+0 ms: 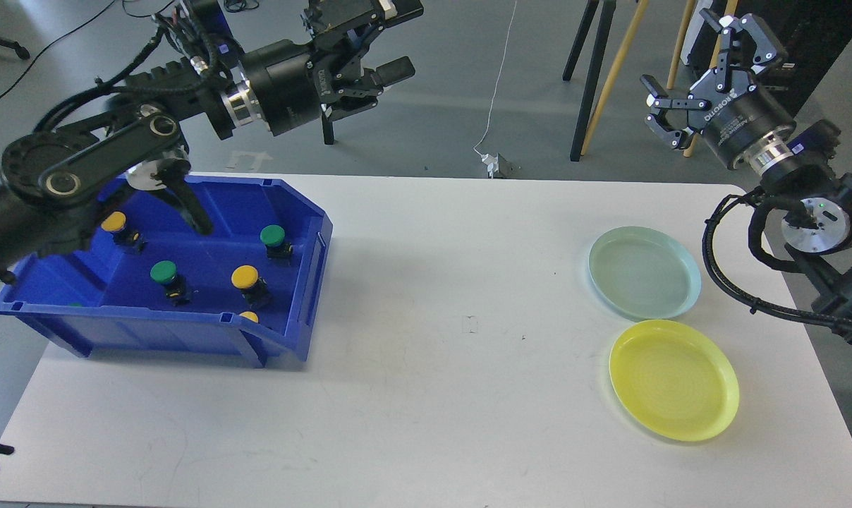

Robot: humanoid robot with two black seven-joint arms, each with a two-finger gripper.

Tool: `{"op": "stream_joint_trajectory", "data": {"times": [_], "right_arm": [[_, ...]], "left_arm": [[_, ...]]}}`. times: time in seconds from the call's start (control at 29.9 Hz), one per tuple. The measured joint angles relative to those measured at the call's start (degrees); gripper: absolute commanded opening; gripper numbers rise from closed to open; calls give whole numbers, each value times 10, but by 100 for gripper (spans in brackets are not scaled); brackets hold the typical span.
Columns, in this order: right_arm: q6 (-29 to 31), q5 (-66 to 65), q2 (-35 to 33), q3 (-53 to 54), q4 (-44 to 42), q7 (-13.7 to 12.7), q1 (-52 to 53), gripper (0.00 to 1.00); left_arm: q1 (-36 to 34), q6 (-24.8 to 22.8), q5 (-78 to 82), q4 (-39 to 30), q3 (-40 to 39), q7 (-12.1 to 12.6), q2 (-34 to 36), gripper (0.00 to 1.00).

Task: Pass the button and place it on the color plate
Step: 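Move the left gripper over the blue bin toward a yellow button, then lower the left gripper into the bin and grasp the yellow button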

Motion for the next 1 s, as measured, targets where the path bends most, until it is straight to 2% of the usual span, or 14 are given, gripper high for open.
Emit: {"op": "stream_joint_trajectory", "data": {"times": [0.13,0.3,0.47,0.77,1.0], "right_arm": [[0,0,-1,0,0,0,-2,99],[0,0,-1,1,0,0,-10,99],[0,0,-1,1,-2,0,-19,99],[0,0,-1,1,-8,0,-25,99],[0,0,-1,0,-8,1,-26,99]], "left_arm": [[-100,0,166,-32,152,0,74,99],[-130,0,418,-41,250,0,99,99],[-88,0,504,-34,266,0,104,99],[-24,0,514,58,269,0,40,99],[3,0,514,99,269,0,23,98]]}}
